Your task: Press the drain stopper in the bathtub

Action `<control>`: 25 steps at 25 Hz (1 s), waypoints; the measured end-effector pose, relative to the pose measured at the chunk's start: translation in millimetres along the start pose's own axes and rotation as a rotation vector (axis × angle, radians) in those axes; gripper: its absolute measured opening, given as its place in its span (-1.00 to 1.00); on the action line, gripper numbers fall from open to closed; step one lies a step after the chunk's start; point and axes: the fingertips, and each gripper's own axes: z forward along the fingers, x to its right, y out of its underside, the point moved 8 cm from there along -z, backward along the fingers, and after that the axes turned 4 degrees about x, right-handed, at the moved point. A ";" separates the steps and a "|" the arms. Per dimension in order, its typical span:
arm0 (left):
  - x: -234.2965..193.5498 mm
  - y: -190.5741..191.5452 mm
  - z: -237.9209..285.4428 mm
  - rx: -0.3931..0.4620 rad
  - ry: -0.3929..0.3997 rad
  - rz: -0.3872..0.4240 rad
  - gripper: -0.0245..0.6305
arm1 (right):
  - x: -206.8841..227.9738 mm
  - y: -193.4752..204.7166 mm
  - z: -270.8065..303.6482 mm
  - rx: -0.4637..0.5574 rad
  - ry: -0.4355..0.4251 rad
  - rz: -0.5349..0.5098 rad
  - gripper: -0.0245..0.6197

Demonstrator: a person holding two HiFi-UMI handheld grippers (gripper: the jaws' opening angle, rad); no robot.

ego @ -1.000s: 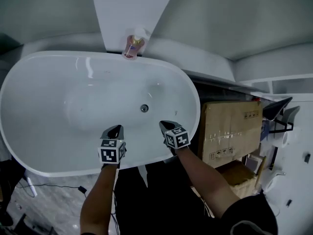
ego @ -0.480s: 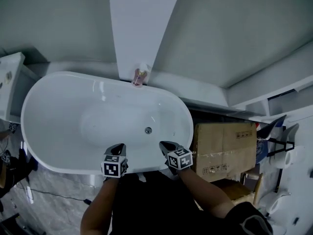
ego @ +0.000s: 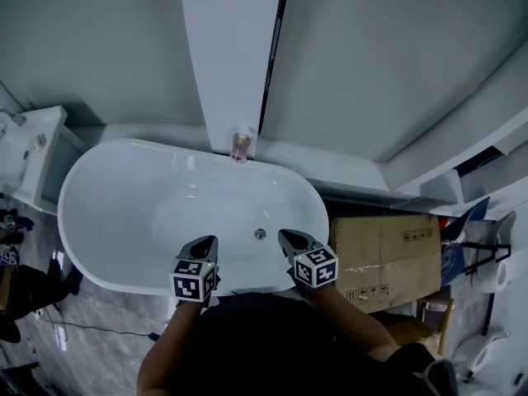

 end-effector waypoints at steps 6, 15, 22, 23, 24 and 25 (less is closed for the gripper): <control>12.9 -38.5 -13.4 0.080 -0.014 0.050 -0.89 | -3.4 -39.0 -14.8 0.100 -0.045 -0.014 -0.88; 15.5 -76.4 -33.9 0.219 -0.039 0.016 -0.89 | -17.7 -112.9 -35.2 0.267 -0.137 -0.110 -0.88; 11.3 -121.6 -52.5 0.340 -0.061 0.052 -0.89 | -23.3 -158.8 -56.9 0.397 -0.152 -0.179 -0.89; 9.8 -128.2 -55.3 0.356 -0.067 0.058 -0.89 | -24.2 -164.1 -58.5 0.411 -0.156 -0.192 -0.89; 8.7 -135.2 -58.4 0.374 -0.073 0.063 -0.89 | -25.3 -168.8 -60.2 0.424 -0.161 -0.203 -0.89; 7.8 -142.8 -61.6 0.395 -0.079 0.069 -0.89 | -26.5 -173.5 -61.8 0.434 -0.163 -0.214 -0.89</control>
